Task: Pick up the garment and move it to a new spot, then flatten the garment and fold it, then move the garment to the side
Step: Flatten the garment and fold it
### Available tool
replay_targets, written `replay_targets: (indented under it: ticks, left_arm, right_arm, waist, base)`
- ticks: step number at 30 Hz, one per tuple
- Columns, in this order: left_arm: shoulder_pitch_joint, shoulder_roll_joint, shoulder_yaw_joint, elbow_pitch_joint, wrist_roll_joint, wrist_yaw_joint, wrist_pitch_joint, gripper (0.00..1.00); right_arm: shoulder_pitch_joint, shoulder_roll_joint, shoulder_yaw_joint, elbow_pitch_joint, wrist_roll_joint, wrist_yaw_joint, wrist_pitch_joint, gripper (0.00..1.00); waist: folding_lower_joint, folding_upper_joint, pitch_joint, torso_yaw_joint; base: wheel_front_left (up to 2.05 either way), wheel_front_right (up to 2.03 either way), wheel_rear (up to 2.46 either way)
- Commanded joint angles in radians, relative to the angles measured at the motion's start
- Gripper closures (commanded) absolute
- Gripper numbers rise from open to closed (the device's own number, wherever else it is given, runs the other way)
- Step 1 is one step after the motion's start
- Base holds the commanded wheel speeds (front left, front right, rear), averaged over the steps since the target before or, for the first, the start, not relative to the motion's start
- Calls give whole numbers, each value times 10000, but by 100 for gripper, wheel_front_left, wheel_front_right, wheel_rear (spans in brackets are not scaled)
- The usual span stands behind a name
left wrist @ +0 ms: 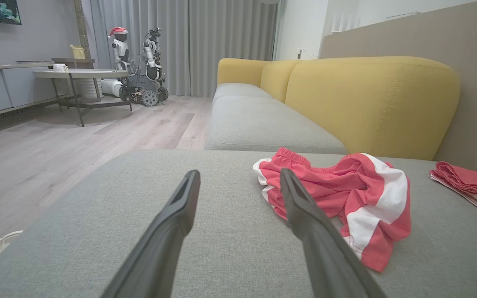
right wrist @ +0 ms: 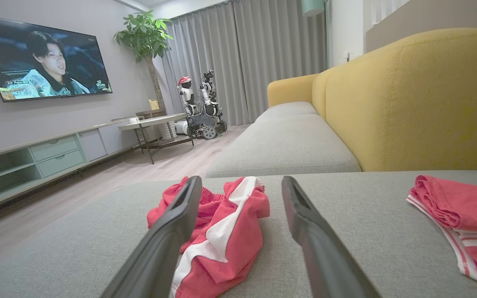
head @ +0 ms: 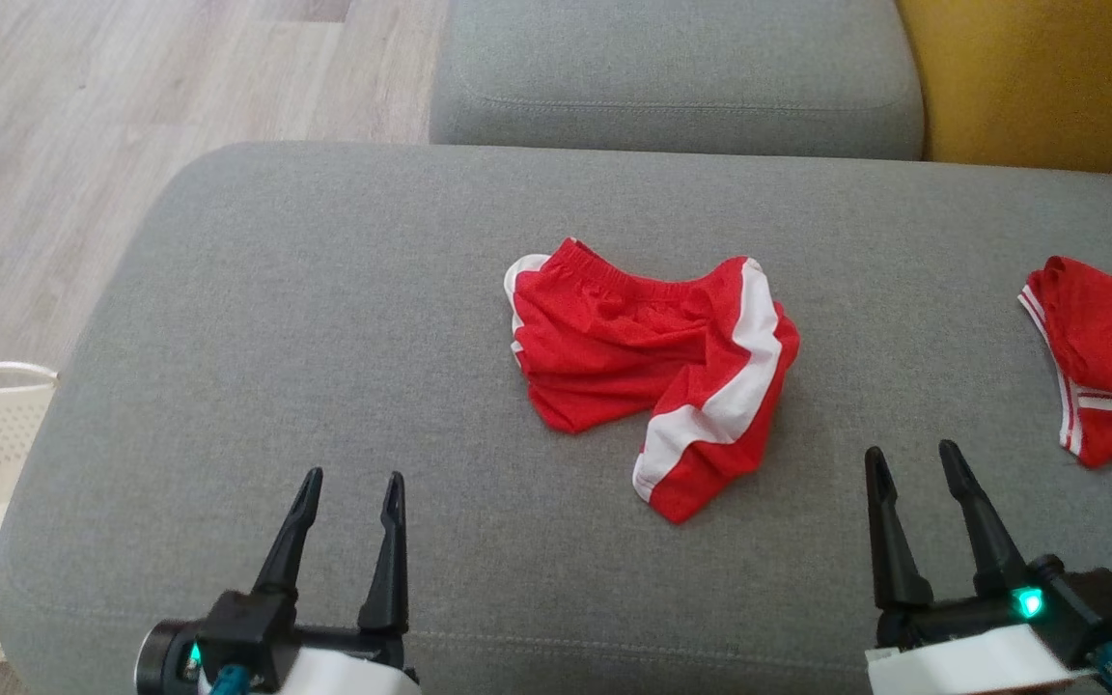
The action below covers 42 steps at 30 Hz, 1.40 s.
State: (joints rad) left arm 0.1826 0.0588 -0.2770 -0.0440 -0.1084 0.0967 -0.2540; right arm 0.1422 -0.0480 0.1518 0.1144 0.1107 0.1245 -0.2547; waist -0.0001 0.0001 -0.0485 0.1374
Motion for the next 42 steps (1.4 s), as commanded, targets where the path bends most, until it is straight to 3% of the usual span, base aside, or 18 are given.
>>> replay_targets:
  ticks: [1, 21, 28, 33, 37, 40, 42]
  left_arm:
    - [-500, -83, 255, -317, 6, 75, -78, 0]
    - [-573, -85, -87, -268, 437, 169, -78, 0]
    - [-699, -85, -209, -281, 555, 109, -78, 0]
    - [-814, -85, -352, -263, 519, 109, -78, 0]
    - [-982, -85, -532, -225, 480, 118, -78, 0]
    - [-1252, -85, -752, -213, 423, 158, -78, 0]
    - [-1418, -85, -859, -215, 394, 182, -78, 0]
  right_arm:
    - [-268, -23, 186, -292, -16, 62, -70, 0]
    - [-176, -22, 136, -316, -23, 62, -70, 0]
    - [-595, -22, 563, 272, 456, 62, -70, 0]
    - [-1526, -22, 1581, 2413, 1269, 62, -70, 0]
    - [-2781, -22, 2749, 4566, 3003, 62, 47, 0]
    - [-4084, -22, 3447, 6284, 4145, 62, 713, 0]
    - [-4631, -22, 3735, 6859, 4529, 62, 850, 0]
  waist:
    - [1, -1, 3, 8]
    - [1, -1, -3, 126]
    - [1, -1, 170, 262]
    - [1, -1, 398, 311]
    - [1, -1, 660, 404]
    - [1, -1, 1032, 558]
    - [1, -1, 1263, 654]
  base:
    - [0, 0, 0]
    - [0, 0, 0]
    - [0, 0, 0]
    - [0, 0, 0]
    - [0, 0, 0]
    - [0, 0, 0]
    - [0, 0, 0]
